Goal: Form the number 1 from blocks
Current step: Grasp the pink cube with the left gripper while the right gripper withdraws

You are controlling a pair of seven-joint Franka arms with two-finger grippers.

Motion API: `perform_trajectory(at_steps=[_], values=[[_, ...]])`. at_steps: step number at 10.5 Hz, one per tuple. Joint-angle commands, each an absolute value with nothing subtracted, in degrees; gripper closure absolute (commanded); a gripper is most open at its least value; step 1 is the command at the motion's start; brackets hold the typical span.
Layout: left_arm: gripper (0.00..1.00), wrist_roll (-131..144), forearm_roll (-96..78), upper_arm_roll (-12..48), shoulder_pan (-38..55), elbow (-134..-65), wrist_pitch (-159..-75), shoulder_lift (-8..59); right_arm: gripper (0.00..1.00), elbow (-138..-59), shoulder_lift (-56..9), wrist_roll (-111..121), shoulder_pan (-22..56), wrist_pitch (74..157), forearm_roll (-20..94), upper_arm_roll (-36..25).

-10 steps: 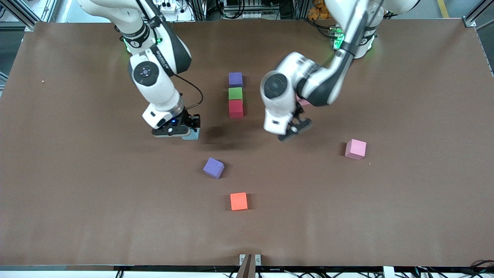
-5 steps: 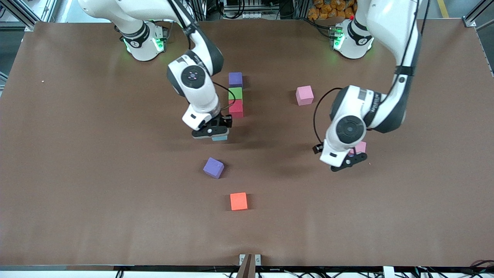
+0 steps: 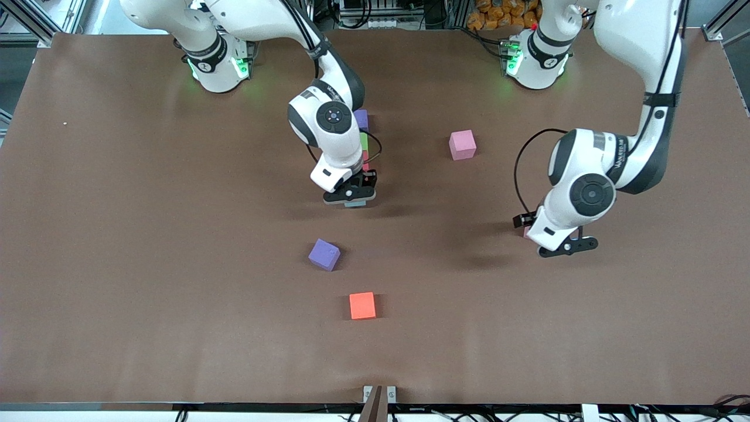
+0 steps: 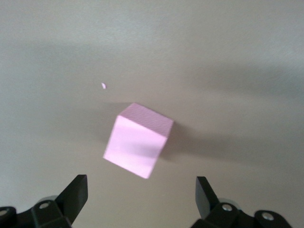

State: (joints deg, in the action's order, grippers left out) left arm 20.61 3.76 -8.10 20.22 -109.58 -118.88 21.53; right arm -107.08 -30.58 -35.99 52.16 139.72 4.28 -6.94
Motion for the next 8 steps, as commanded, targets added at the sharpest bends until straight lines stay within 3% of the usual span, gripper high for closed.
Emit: perform_trajectory(at_steps=[1, 6, 7, 8], values=[[0.00, 16.0, 6.6, -7.2, 17.9, -117.6, -124.3, 17.3, 0.56, -106.6, -31.6, -38.0, 53.7, 138.7, 4.7, -7.3], [0.00, 2.5, 6.6, -6.9, 15.6, -120.3, -131.7, 17.7, 0.45, -107.0, -32.3, -39.6, 55.5, 138.7, 4.7, -7.2], [0.00, 2.5, 6.2, -6.8, 15.6, -120.3, -133.4, 18.2, 0.30, -107.0, -32.3, -39.7, 55.7, 138.7, 4.7, -7.2], [0.00, 2.5, 5.3, -6.2, 15.6, -120.2, -135.2, 18.9, 0.02, -107.0, -32.0, -40.0, 55.6, 138.8, 4.7, -7.2]])
